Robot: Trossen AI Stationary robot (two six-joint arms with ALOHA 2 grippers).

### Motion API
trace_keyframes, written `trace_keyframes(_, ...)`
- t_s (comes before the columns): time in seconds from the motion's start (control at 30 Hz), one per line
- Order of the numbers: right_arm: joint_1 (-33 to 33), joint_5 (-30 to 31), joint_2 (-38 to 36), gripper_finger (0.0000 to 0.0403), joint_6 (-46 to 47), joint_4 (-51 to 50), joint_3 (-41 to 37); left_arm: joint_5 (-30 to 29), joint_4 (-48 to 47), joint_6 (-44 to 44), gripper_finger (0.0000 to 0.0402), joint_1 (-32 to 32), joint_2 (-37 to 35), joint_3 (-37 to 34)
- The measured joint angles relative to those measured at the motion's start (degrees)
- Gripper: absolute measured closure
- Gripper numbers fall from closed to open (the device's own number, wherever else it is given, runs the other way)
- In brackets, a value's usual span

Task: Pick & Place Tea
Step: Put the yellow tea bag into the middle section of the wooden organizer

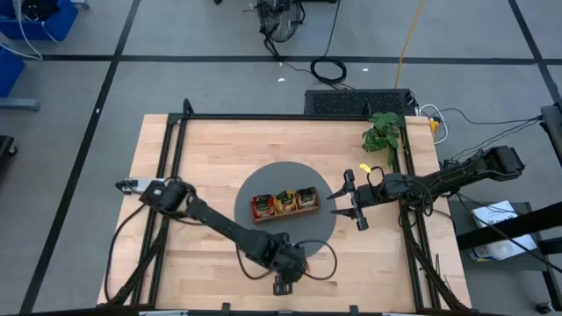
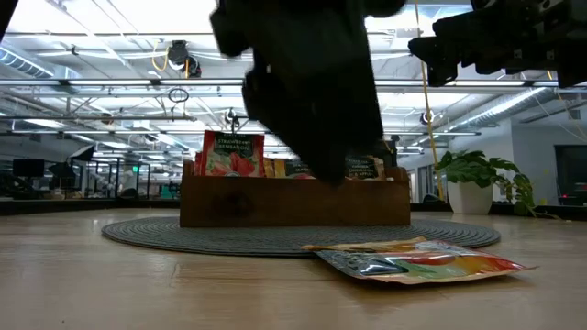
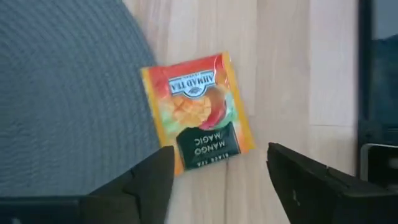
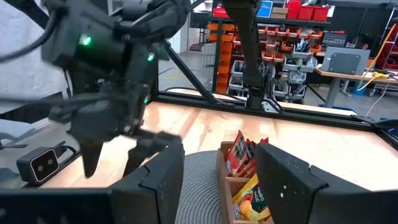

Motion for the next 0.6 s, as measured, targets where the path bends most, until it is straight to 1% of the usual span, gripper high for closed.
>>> trace_keyframes(0.13, 0.0, -0.1, 0.0, 0.0222, -0.1, 0.0, 0.0, -2.1, 0.8, -1.5, 0.0130, -1.1, 3.5, 2.8)
trace_keyframes(0.27, 0.0, -0.1, 0.0, 0.0222, -0.6, 0.1, 0.0, -4.6, 1.5, -1.7, 0.0128, -1.3, 6.0, 4.2)
trace_keyframes(0.4, 0.0, -0.1, 0.0, 0.0222, -0.7, 1.3, 0.0, -6.1, 1.0, -5.6, 0.0128, -0.2, 7.8, 4.2)
trace_keyframes(0.47, 0.0, -0.1, 0.0, 0.0222, -0.7, 1.6, 0.0, -5.8, 1.3, -7.4, 0.0128, 0.3, 8.7, 4.4)
trace_keyframes(0.6, 0.0, 0.0, 0.0, 0.0222, -0.9, 1.7, 0.0, -4.7, 0.4, -7.6, 0.0128, 0.5, 9.8, 4.6)
